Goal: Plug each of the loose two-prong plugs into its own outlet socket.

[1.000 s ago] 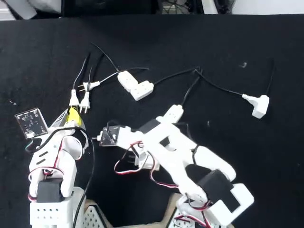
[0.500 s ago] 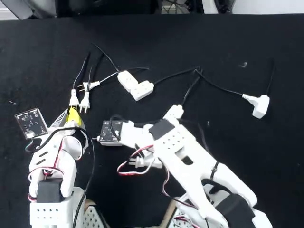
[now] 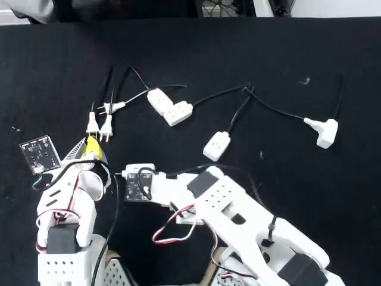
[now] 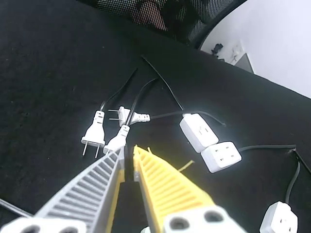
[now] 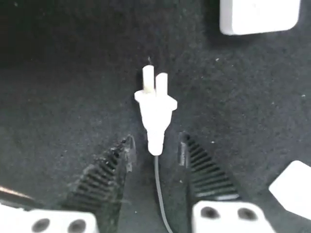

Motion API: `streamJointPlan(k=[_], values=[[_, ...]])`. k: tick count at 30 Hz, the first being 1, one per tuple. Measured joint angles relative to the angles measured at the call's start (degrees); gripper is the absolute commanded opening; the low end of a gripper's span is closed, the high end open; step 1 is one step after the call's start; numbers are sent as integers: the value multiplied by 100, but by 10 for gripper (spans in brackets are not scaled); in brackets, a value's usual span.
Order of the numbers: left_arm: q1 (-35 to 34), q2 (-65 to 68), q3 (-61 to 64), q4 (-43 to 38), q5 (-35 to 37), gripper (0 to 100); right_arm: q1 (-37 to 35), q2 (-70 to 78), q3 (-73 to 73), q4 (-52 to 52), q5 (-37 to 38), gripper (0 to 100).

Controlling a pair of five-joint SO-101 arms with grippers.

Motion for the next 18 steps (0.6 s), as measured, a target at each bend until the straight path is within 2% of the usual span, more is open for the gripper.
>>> streamJointPlan(k=[6, 12, 18], values=[[0, 0, 0, 0, 0, 48, 0, -97, 193, 9, -123, 112], [0, 0, 0, 0, 0, 48, -9, -897, 167, 404, -158, 119], [0, 0, 0, 0, 0, 48, -695, -1064, 264, 598, -369, 119]])
